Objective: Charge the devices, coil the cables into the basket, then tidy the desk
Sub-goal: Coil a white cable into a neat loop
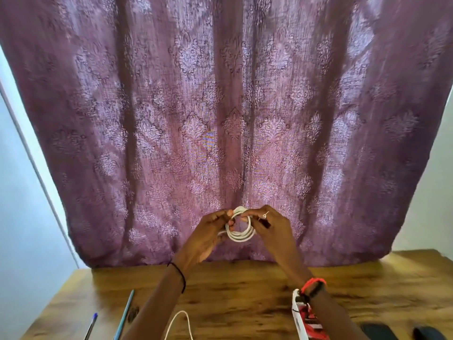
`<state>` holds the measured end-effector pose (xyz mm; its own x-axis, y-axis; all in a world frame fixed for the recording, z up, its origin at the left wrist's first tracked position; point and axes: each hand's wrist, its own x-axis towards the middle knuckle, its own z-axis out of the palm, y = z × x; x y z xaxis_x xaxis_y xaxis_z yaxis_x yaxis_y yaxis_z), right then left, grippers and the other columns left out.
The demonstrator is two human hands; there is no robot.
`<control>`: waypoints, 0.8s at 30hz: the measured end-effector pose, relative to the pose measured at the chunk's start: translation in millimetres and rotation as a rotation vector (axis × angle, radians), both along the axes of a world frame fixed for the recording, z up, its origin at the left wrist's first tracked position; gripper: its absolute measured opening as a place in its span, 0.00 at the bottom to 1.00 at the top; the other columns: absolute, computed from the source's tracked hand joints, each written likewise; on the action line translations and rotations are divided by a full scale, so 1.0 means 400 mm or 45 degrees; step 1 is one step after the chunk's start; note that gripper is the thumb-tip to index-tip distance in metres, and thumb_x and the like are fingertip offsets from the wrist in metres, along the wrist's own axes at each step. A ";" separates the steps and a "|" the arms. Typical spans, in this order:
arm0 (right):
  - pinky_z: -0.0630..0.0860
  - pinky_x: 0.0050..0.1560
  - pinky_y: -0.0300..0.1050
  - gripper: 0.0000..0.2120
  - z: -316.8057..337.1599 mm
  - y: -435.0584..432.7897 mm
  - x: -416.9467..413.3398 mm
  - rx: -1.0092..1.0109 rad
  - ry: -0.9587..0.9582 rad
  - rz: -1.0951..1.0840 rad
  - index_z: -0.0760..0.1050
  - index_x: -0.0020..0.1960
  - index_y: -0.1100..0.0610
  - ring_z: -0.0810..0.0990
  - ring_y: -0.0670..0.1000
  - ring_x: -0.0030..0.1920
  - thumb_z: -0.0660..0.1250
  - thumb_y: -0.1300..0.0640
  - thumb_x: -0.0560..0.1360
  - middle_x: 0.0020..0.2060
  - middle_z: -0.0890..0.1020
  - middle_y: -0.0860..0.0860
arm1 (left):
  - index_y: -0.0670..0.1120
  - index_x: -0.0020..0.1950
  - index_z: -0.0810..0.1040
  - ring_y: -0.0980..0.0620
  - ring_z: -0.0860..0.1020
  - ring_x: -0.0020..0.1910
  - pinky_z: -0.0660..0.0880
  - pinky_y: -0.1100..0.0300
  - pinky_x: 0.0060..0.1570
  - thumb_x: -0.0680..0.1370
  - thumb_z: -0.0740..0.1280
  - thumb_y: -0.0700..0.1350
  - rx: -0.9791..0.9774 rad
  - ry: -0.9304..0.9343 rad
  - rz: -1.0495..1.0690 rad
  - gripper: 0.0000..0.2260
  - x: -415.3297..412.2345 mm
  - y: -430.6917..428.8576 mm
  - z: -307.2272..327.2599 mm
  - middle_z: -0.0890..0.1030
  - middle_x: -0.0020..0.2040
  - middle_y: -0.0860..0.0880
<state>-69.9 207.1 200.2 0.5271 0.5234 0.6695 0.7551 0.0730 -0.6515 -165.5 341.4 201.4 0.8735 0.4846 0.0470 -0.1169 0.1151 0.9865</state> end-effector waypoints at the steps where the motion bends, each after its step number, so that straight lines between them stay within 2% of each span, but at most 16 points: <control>1: 0.68 0.35 0.27 0.10 0.003 -0.005 0.006 -0.052 0.087 0.040 0.83 0.44 0.51 0.74 0.37 0.29 0.68 0.65 0.71 0.30 0.78 0.43 | 0.43 0.53 0.80 0.51 0.73 0.39 0.70 0.57 0.44 0.79 0.62 0.43 0.012 0.023 -0.010 0.09 -0.002 0.006 -0.003 0.76 0.40 0.46; 3: 0.76 0.36 0.39 0.11 0.007 -0.008 0.013 -0.085 0.355 0.146 0.82 0.43 0.50 0.76 0.42 0.28 0.68 0.66 0.72 0.27 0.81 0.46 | 0.41 0.58 0.78 0.51 0.72 0.41 0.70 0.58 0.42 0.79 0.61 0.44 0.021 0.060 -0.036 0.11 -0.006 0.010 -0.006 0.75 0.44 0.44; 5: 0.80 0.43 0.48 0.07 0.016 -0.010 0.003 0.004 0.701 0.331 0.80 0.45 0.57 0.82 0.50 0.34 0.68 0.68 0.72 0.34 0.84 0.52 | 0.42 0.60 0.77 0.52 0.75 0.42 0.73 0.60 0.42 0.79 0.61 0.45 0.024 0.095 -0.042 0.12 -0.006 0.014 -0.009 0.76 0.47 0.44; 6: 0.81 0.45 0.48 0.06 0.021 -0.012 -0.005 0.060 0.904 0.466 0.79 0.46 0.61 0.83 0.51 0.37 0.66 0.69 0.72 0.37 0.85 0.55 | 0.43 0.60 0.77 0.53 0.76 0.42 0.74 0.61 0.43 0.79 0.61 0.45 0.026 0.104 -0.042 0.12 -0.007 0.016 -0.011 0.78 0.48 0.45; 8: 0.82 0.42 0.44 0.07 0.035 -0.017 -0.018 0.105 1.276 0.709 0.76 0.50 0.65 0.85 0.53 0.40 0.61 0.70 0.74 0.40 0.85 0.59 | 0.44 0.59 0.78 0.54 0.79 0.42 0.75 0.61 0.43 0.80 0.60 0.44 0.031 0.100 -0.040 0.11 -0.008 0.020 -0.016 0.81 0.45 0.47; 11: 0.79 0.33 0.38 0.12 0.053 -0.027 -0.013 0.025 1.521 0.751 0.77 0.50 0.67 0.84 0.49 0.33 0.55 0.69 0.77 0.37 0.85 0.58 | 0.45 0.55 0.79 0.58 0.80 0.38 0.76 0.66 0.38 0.80 0.60 0.42 0.035 0.077 -0.026 0.09 -0.014 0.019 -0.022 0.83 0.39 0.53; 14: 0.71 0.24 0.31 0.08 0.062 -0.020 -0.015 -0.098 1.368 0.585 0.77 0.48 0.67 0.73 0.42 0.22 0.60 0.66 0.77 0.32 0.83 0.56 | 0.40 0.56 0.78 0.57 0.77 0.37 0.76 0.68 0.37 0.80 0.59 0.39 0.151 0.049 -0.006 0.10 -0.015 0.017 -0.027 0.79 0.37 0.50; 17: 0.62 0.20 0.30 0.04 0.064 -0.014 -0.013 -0.231 1.136 0.447 0.76 0.47 0.64 0.64 0.40 0.19 0.63 0.66 0.76 0.32 0.81 0.56 | 0.35 0.59 0.76 0.53 0.74 0.37 0.76 0.65 0.40 0.80 0.59 0.38 0.288 0.030 0.034 0.11 -0.011 0.016 -0.024 0.76 0.37 0.46; 20: 0.58 0.18 0.31 0.04 0.081 -0.015 -0.010 -0.332 0.984 0.393 0.74 0.47 0.62 0.61 0.41 0.17 0.63 0.68 0.76 0.33 0.80 0.60 | 0.39 0.56 0.78 0.51 0.73 0.38 0.73 0.60 0.44 0.79 0.61 0.39 0.312 0.011 0.062 0.10 -0.013 0.014 -0.026 0.76 0.36 0.47; 22: 0.59 0.18 0.31 0.04 0.090 -0.017 -0.001 -0.399 0.880 0.365 0.73 0.49 0.64 0.63 0.41 0.17 0.63 0.69 0.75 0.34 0.80 0.61 | 0.43 0.54 0.80 0.54 0.74 0.37 0.74 0.59 0.45 0.79 0.62 0.40 0.296 -0.001 0.070 0.08 -0.017 0.010 -0.027 0.77 0.34 0.50; 24: 0.60 0.21 0.33 0.04 0.094 -0.018 0.011 -0.496 0.758 0.339 0.73 0.49 0.63 0.63 0.42 0.17 0.64 0.68 0.74 0.33 0.81 0.60 | 0.47 0.53 0.80 0.55 0.75 0.37 0.75 0.59 0.46 0.79 0.62 0.41 0.286 -0.012 0.065 0.08 -0.020 0.004 -0.028 0.78 0.35 0.49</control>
